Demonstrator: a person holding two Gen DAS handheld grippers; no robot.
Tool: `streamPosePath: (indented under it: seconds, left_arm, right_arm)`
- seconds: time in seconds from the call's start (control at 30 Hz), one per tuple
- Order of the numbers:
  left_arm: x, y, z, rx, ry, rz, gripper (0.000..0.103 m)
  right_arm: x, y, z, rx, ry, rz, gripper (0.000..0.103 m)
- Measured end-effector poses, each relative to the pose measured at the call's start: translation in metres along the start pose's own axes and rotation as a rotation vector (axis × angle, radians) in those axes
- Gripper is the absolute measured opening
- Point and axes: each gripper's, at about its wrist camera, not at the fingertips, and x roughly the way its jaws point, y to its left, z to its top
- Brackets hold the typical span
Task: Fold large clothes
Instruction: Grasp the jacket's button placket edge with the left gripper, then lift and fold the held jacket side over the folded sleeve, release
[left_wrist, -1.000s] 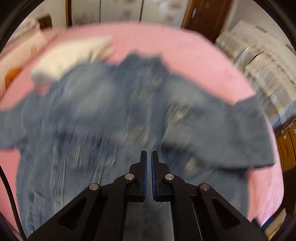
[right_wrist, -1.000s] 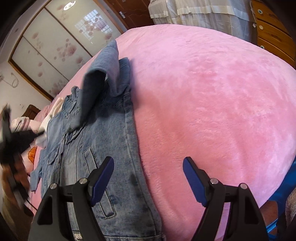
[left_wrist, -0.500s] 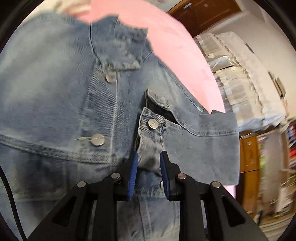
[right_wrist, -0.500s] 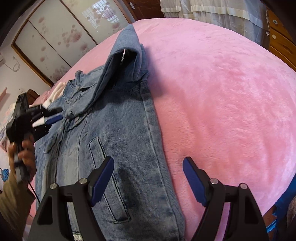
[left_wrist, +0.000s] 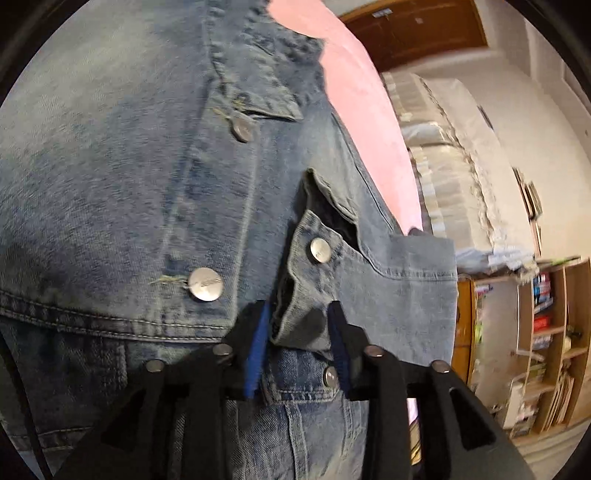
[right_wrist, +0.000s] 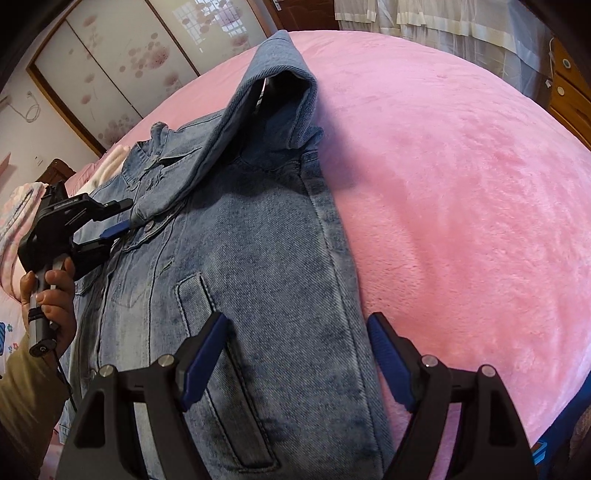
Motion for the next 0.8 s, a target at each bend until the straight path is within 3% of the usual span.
streamPosePath:
  seconds: [0.1, 0.17, 0.27, 0.3, 0.37, 0.4, 0.47, 0.53, 0.8]
  left_arm:
    - [0.016, -0.016, 0.008, 0.035, 0.030, -0.010, 0.054]
    - [0.025, -0.029, 0.011, 0.077, 0.049, -0.020, 0.078]
    - [0.043, -0.051, 0.014, 0.147, 0.074, 0.044, 0.081]
    - [0.048, -0.059, 0.015, 0.169, 0.077, 0.076, 0.079]
    - [0.050, -0.067, 0.014, 0.192, 0.070, 0.143, 0.019]
    - [0.055, -0.071, 0.015, 0.178, 0.098, 0.175, 0.019]
    - [0.053, -0.079, 0.015, 0.159, 0.075, 0.226, 0.017]
    - [0.042, -0.103, 0.013, 0.213, 0.031, 0.278, 0.017]
    - [-0.059, -0.183, 0.022, 0.348, -0.163, 0.292, 0.016]
  right_arm:
    - [0.001, 0.000, -0.001, -0.002, -0.004, 0.003, 0.079]
    - [0.002, 0.002, 0.000, -0.001, -0.004, 0.001, 0.079]
    - [0.001, 0.002, 0.000, 0.001, -0.008, 0.002, 0.079]
    - [0.001, 0.002, 0.000, 0.001, -0.008, 0.002, 0.079]
    - [0.000, 0.001, 0.000, 0.005, -0.006, 0.005, 0.079]
    - [-0.001, 0.001, 0.000, 0.008, -0.006, 0.006, 0.079]
    - [-0.004, 0.000, 0.001, 0.014, -0.005, 0.003, 0.079]
    - [-0.010, 0.000, 0.006, 0.007, -0.013, -0.008, 0.079]
    - [-0.012, 0.016, 0.066, -0.059, -0.157, -0.069, 0.079]
